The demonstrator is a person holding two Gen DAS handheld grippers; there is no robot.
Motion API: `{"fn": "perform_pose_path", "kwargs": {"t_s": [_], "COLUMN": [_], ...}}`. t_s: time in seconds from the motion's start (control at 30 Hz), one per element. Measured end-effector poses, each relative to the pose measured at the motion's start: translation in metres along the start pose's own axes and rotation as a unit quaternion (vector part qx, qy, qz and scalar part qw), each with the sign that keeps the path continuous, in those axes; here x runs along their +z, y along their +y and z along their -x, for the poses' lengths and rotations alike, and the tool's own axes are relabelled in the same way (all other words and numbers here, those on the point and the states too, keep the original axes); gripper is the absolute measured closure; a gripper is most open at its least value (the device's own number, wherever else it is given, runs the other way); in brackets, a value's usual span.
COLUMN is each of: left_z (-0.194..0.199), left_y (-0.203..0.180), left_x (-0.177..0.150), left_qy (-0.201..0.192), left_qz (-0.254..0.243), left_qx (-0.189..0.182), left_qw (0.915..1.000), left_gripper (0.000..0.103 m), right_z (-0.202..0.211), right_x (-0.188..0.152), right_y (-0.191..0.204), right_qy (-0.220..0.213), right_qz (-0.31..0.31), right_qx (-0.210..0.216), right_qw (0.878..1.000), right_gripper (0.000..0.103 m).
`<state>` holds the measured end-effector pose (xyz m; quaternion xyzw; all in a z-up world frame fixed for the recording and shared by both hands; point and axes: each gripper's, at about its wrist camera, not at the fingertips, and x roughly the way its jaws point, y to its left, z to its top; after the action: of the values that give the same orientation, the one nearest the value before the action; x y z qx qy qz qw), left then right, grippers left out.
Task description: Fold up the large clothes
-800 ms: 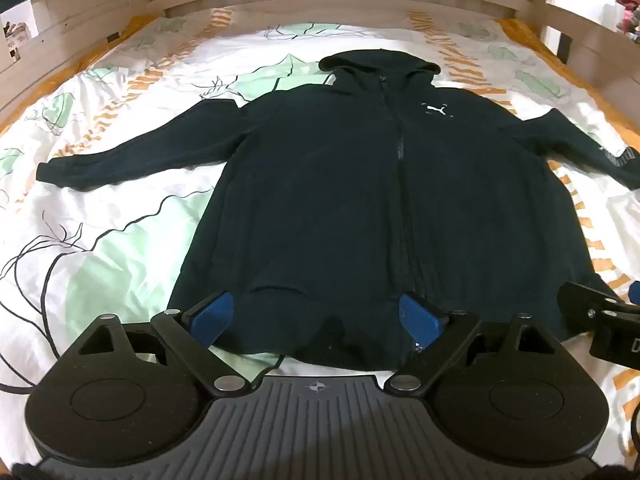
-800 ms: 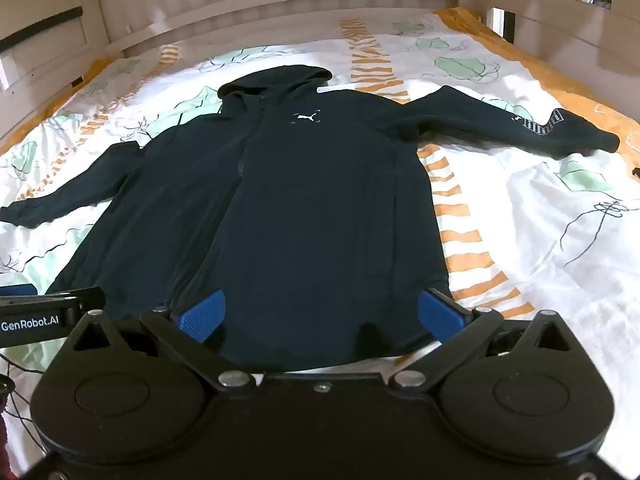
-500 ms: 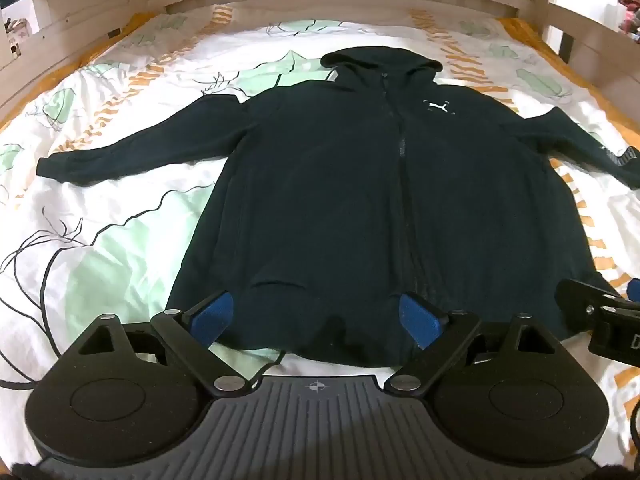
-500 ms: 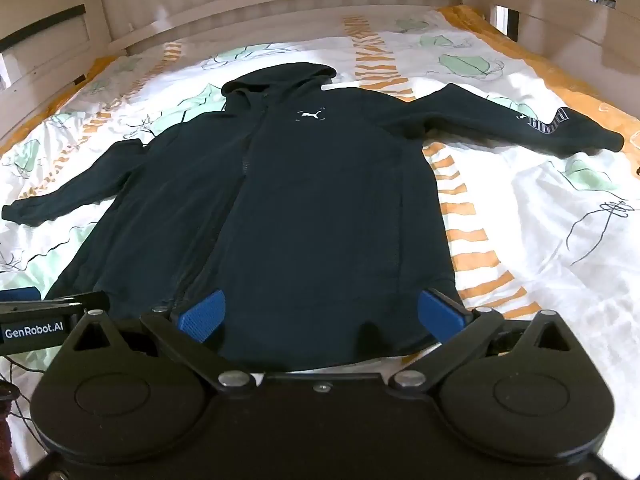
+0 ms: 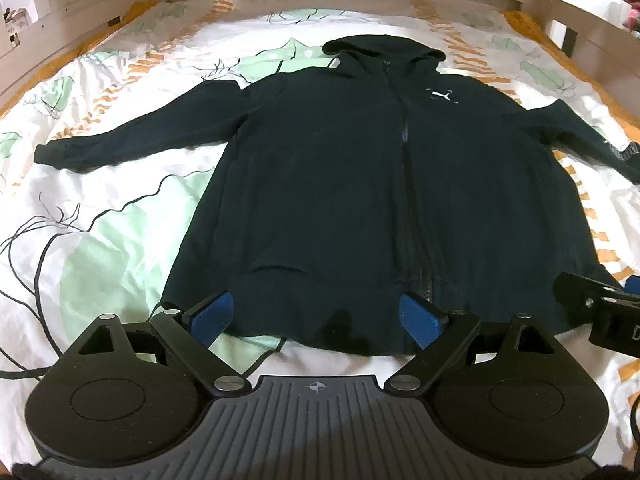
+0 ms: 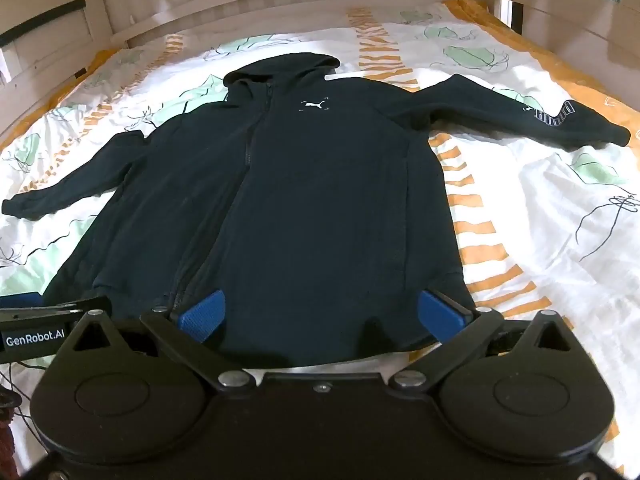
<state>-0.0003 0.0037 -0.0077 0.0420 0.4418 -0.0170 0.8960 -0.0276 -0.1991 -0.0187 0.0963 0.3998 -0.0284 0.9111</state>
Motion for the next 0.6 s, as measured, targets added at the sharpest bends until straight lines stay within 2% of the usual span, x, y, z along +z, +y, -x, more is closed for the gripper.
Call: {"fn": "perform_pose_path", "kwargs": {"t_s": [0.6], "left_z": [-0.0014], "left_y": [0.0016], "left_x": [-0.0009], "left_qy": [0.004], "left_qz": [0.003], "left_qx": [0.003], "left_qw": [1.0], "left_gripper": [0.012], "right_z": [-0.0024], "right_x": [-0.001], "right_y": [0.0002], "right_qy": [0.003], "right_qz": [0.0], "right_qx": [0.0], "right_qw": [1.0], "right_gripper": [0.001]}}
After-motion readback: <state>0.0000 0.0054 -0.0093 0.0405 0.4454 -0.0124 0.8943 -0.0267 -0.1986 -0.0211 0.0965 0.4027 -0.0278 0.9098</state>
